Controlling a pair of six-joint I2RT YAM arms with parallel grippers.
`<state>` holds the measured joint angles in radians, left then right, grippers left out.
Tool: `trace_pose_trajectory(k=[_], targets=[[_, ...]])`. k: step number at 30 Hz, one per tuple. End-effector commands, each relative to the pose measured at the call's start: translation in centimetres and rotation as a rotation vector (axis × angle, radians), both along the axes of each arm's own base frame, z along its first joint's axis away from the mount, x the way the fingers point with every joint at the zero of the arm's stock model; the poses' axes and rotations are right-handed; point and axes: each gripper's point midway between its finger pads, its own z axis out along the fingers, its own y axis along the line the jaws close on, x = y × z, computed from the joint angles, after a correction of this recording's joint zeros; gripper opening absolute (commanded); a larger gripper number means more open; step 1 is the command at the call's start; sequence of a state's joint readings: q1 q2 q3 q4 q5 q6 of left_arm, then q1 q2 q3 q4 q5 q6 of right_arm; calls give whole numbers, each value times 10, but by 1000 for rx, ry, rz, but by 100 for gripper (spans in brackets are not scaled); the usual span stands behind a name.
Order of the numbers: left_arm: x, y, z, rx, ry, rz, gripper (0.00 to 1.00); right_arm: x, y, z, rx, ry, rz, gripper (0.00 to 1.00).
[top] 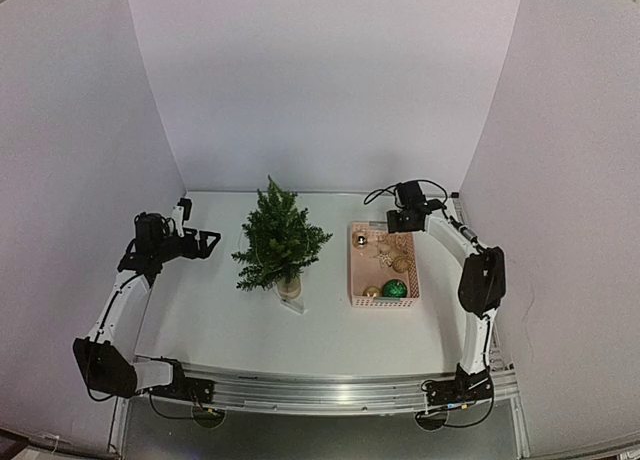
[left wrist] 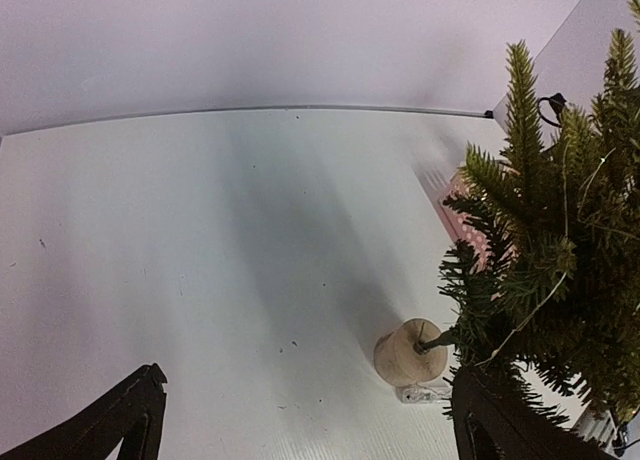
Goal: Decorate the small christmas tree
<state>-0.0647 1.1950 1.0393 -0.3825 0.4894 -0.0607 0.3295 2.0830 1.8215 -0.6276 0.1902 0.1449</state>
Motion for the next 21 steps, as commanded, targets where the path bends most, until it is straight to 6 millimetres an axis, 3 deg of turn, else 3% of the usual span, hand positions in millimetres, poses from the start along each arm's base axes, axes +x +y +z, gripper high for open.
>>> trace_pose_trajectory(k=[1, 7, 11, 17, 21], targets=[[11, -2, 5, 33, -37, -37, 99, 12, 0, -8, -65, 58, 246, 56], [23, -3, -1, 71, -32, -62, 99, 12, -2, -18, -116, 112, 384, 56], [31, -3, -4, 83, -28, -65, 99, 2, 2, -21, -89, 144, 445, 49], [37, -3, -9, 86, -13, -67, 99, -12, 14, -12, -14, 155, 500, 46], [41, -4, -12, 81, -7, -68, 100, -6, 1, -27, -98, 179, 472, 46]])
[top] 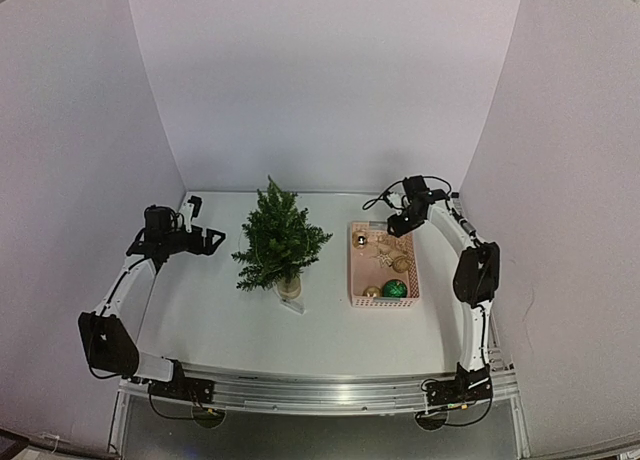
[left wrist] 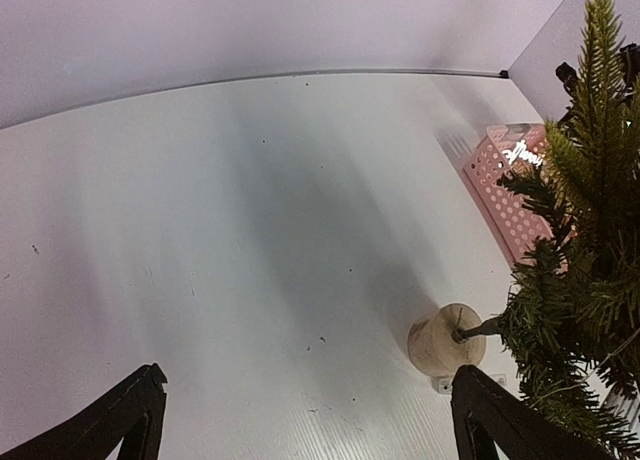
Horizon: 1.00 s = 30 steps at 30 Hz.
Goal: Decorate the small christmas tree
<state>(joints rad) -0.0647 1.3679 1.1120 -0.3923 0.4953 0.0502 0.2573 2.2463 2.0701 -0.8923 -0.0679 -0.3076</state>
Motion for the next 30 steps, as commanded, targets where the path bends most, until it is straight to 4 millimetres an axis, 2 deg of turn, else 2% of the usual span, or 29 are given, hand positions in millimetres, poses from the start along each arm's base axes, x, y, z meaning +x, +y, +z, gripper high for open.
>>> trace_pose_trajectory(k=[1, 4, 8, 14, 23, 30], targets=[[11, -2, 20, -5, -59, -11, 100, 0, -8, -7, -68, 12, 20, 46], [14, -2, 20, -9, -58, -13, 100, 8, -18, -21, -139, 19, 3, 44], [18, -2, 21, 17, -81, -23, 99, 14, -23, -26, -175, 14, -4, 44], [23, -3, 23, 13, -89, -31, 99, 13, -17, -30, -158, 28, 26, 44], [26, -4, 23, 0, -82, -31, 99, 16, -19, -53, -190, 58, 35, 44], [26, -5, 23, -2, -80, -33, 99, 16, -16, -60, -197, 65, 53, 42]])
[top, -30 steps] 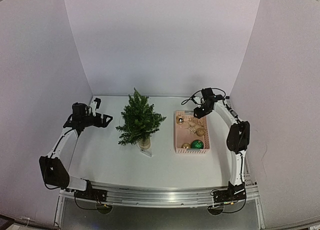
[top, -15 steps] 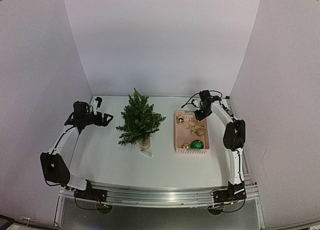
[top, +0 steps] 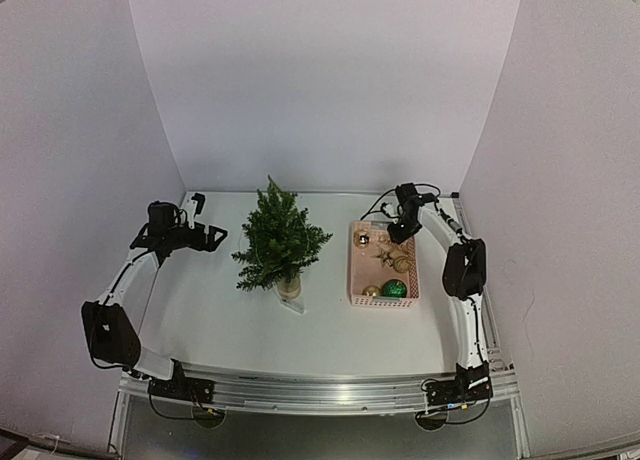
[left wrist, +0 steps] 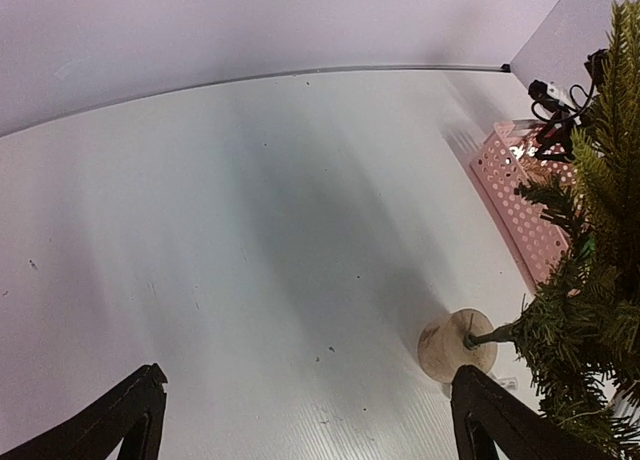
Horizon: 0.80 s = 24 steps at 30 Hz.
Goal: Decorate the small christmas tree
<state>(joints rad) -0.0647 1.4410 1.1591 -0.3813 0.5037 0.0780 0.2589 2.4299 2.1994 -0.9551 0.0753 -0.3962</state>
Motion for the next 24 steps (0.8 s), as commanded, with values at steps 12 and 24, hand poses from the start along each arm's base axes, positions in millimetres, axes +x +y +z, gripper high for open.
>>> trace_pose_trajectory(k=[12, 24], targets=[[10, -3, 28, -14, -81, -17, 99, -9, 14, -10, 36, 51, 37, 26], [11, -2, 28, -8, -87, -17, 99, -9, 16, -13, 37, 58, 42, 8]])
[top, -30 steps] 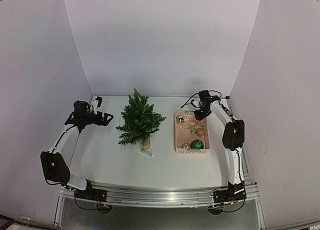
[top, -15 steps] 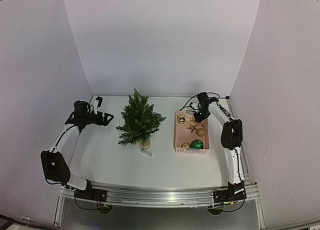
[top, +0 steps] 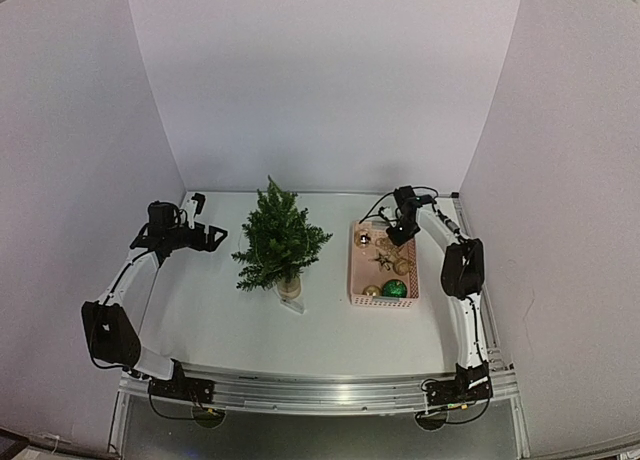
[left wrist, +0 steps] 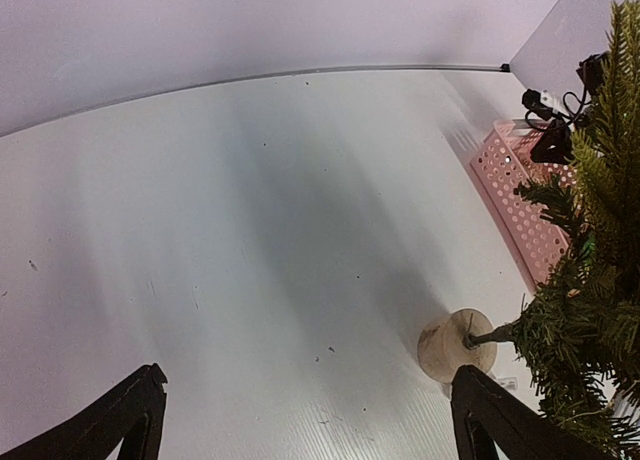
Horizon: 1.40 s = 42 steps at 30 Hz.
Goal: Decorate the small christmas tree
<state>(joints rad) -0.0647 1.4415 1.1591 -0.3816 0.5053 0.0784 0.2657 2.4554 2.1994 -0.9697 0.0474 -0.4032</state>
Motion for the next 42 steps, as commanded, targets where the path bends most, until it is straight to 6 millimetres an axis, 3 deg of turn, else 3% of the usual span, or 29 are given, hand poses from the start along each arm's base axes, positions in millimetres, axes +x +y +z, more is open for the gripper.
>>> trace_pose_trajectory(k=[1, 3, 10, 15, 21, 26, 42], targets=[[11, -2, 28, -7, -89, -14, 99, -1, 9, 2, 25, 12, 19, 5], [11, -2, 28, -4, -90, -14, 99, -1, 10, 1, 27, 13, 20, 0], [11, -2, 29, -1, -93, -17, 99, 5, 13, 12, 53, -11, -14, 0], [11, -2, 29, -1, -96, -20, 99, -7, 25, 9, 51, 12, -2, 16], [11, -3, 28, -5, -94, -21, 99, -24, 45, 1, 60, 49, 43, 22], [11, -3, 28, -5, -95, -24, 99, -16, 38, -14, 15, 47, 12, 20], [11, -3, 28, -6, -95, -23, 99, -14, 34, -30, -12, 63, -15, 26]])
